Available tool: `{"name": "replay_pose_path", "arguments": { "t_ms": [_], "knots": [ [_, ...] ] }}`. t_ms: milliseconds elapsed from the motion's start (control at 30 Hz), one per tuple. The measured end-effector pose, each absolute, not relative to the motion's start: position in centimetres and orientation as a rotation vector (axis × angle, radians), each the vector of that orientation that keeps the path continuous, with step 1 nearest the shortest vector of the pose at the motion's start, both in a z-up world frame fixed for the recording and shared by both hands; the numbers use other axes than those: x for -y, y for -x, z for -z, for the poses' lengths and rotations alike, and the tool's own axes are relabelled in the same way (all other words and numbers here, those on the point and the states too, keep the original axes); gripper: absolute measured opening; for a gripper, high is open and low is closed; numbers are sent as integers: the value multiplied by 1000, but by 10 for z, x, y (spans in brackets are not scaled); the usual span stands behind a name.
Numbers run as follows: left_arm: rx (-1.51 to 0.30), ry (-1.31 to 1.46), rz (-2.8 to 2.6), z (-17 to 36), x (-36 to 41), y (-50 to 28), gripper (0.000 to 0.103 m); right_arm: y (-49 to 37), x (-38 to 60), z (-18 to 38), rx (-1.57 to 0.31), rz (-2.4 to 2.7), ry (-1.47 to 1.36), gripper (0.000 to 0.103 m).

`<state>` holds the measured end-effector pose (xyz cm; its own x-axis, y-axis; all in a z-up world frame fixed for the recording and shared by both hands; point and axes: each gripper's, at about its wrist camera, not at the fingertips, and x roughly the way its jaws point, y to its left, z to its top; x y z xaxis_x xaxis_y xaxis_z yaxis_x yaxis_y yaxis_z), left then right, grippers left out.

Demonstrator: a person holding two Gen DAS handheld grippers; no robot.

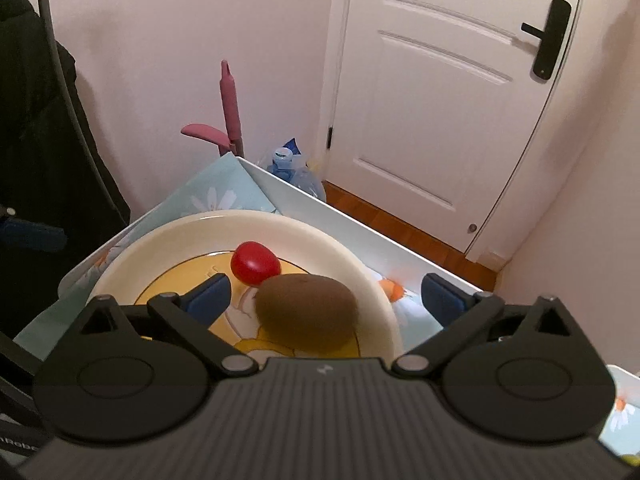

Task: Organize fruits
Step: 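Carry the tomato and kiwi to the cream bowl and lower them in, then open both tools and move back toward the remaining fruit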

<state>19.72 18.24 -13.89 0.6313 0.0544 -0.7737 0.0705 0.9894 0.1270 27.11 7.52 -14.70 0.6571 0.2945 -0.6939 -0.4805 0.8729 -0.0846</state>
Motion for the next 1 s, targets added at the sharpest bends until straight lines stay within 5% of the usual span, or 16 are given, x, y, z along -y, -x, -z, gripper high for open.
{"name": "replay_pose_path", "arguments": {
  "t_ms": [1000],
  "knots": [
    [-732, -192, 22, 70, -118, -118, 99, -157, 51, 63, -695, -310, 93, 103]
  ]
}}
